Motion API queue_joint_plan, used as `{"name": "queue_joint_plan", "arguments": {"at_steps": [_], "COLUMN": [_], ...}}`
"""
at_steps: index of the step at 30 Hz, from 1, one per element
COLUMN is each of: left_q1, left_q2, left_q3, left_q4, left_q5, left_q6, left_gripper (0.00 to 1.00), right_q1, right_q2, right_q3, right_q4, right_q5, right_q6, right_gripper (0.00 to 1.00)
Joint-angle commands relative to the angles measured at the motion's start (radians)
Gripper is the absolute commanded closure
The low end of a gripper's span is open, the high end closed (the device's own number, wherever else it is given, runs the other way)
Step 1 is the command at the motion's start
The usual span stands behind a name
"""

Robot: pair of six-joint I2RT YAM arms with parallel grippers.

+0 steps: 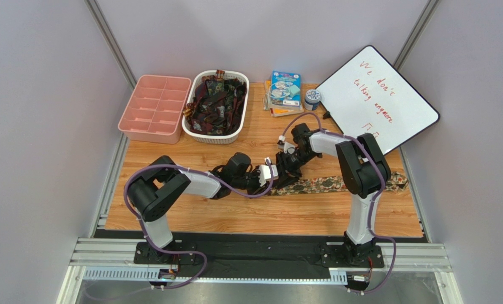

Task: Roll the ties
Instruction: Close the tie at the center of the board.

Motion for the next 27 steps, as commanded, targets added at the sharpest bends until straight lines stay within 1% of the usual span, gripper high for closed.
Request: {"name": "queue_joint_plan", "arguments": {"at_steps": [1, 4, 8, 15, 18, 24, 26, 27], "left_q1": [-0.004, -0.004, -0.004, -0.006, -0.006, -0.006, -0.006, -0.004], "left_q2": [0.011, 0.014, 0.014, 0.017, 0.017, 0.018, 0.017, 0.017], "left_q3": [-0.015, -0.013, -0.010, -0.007, -0.006, -0.003, -0.001, -0.001], "left_q4": [-0.148, -0.149, -0.151, -0.157, -0.163, -0.166, -0.168, -0.168], "left_q5": [-0.031, -0.032, -0.034, -0.040, -0.040, -0.042, -0.046, -0.046], "left_q6": [0.024, 0.026, 0.024, 0.023, 0.023, 0.020, 0.018, 0.017], "left_gripper": [0.75, 0.75, 0.75, 0.74, 0.74, 0.74, 0.74, 0.73], "right_q1": [-0.040, -0.040, -0.035, -0.017, -0.017, -0.009, -0.002, 0.000], "right_q2": [-0.047, -0.051, -0.025, -0.041, -0.058, -0.051, -0.050, -0.051], "right_q3": [-0.008, -0.012, -0.007, -0.016, -0.025, -0.028, -0.028, -0.028], "right_q4": [0.012, 0.015, 0.021, 0.038, 0.046, 0.050, 0.052, 0.053], "right_q5": [0.028, 0.013, -0.018, -0.082, -0.100, -0.113, -0.116, -0.102], "right_q6": [-0.004, -0.005, -0.001, 0.015, 0.018, 0.018, 0.018, 0.016], "right_gripper": [0.63, 0.64, 0.69, 0.69, 0.67, 0.68, 0.70, 0.79]}}
